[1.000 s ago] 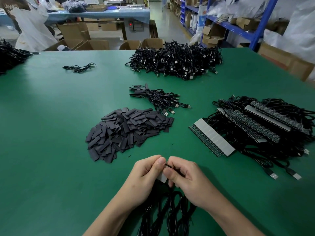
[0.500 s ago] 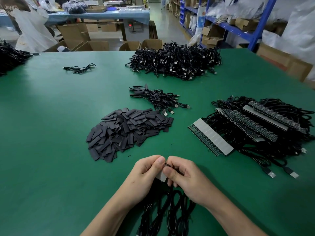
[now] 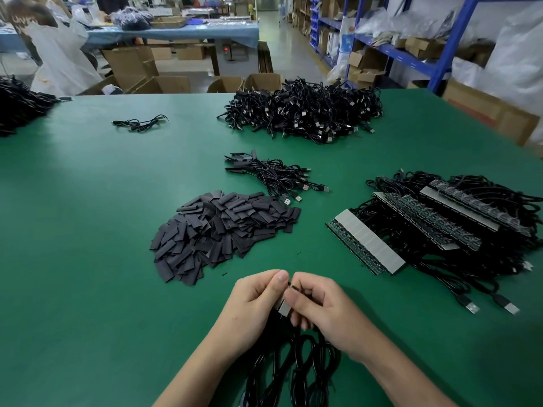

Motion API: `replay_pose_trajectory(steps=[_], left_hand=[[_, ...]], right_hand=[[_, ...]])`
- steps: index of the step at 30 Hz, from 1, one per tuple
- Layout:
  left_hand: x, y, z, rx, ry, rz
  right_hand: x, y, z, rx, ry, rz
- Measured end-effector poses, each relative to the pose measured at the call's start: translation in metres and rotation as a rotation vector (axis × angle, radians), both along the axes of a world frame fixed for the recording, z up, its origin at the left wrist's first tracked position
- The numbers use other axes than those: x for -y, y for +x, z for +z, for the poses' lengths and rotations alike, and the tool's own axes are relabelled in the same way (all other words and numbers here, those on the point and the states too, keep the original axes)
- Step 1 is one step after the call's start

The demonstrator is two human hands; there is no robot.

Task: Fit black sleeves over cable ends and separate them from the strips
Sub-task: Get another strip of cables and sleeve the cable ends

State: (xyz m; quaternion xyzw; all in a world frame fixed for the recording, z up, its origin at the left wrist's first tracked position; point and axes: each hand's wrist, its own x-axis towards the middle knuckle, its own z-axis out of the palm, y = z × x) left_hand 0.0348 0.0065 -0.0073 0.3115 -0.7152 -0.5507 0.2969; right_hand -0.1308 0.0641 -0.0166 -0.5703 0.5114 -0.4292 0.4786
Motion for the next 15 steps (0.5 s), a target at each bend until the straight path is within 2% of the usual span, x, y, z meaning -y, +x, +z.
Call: replay_pose_trajectory(steps=[4, 9, 15], left_hand=[[0.003, 0.003, -0.003, 0.048, -0.179, 0.131], [0.010, 0.010, -0.008, 0.179, -0.391, 0.186], [0.014, 0.020, -0.005, 0.455, -0.705, 0.269]], right_hand=[[-0.004, 0.001, 0.006, 0.002, -0.020, -0.010], [-0.007, 0.000, 0.013, -0.015, -0.048, -0.024], [-0.009, -0.004, 0.015, -0.238, -0.234, -0.123]])
